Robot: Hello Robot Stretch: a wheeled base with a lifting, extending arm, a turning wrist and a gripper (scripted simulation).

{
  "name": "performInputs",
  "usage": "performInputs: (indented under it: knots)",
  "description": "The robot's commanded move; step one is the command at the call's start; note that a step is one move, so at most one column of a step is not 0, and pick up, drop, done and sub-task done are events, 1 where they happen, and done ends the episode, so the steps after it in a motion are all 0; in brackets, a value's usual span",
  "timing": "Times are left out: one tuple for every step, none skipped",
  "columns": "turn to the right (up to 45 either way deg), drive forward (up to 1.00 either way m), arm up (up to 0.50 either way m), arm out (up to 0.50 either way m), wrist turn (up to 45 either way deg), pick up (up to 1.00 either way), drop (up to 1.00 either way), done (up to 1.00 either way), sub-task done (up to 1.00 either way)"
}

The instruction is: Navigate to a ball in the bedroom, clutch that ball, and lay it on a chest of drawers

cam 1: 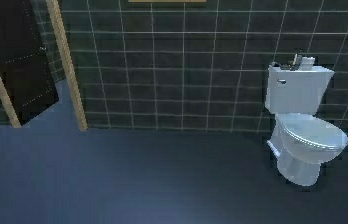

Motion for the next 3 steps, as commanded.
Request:
performInputs:
  knots:
    - [0.0, 0.50, 0.00, 0.00, 0.0, 0.00, 0.00, 0.00, 0.00]
    - [-30.0, 0.00, 0.00, 0.00, 0.0, 0.00, 0.00, 0.00, 0.00]
    - [0.0, 0.15, 0.00, 0.00, 0.0, 0.00, 0.00, 0.00, 0.00]
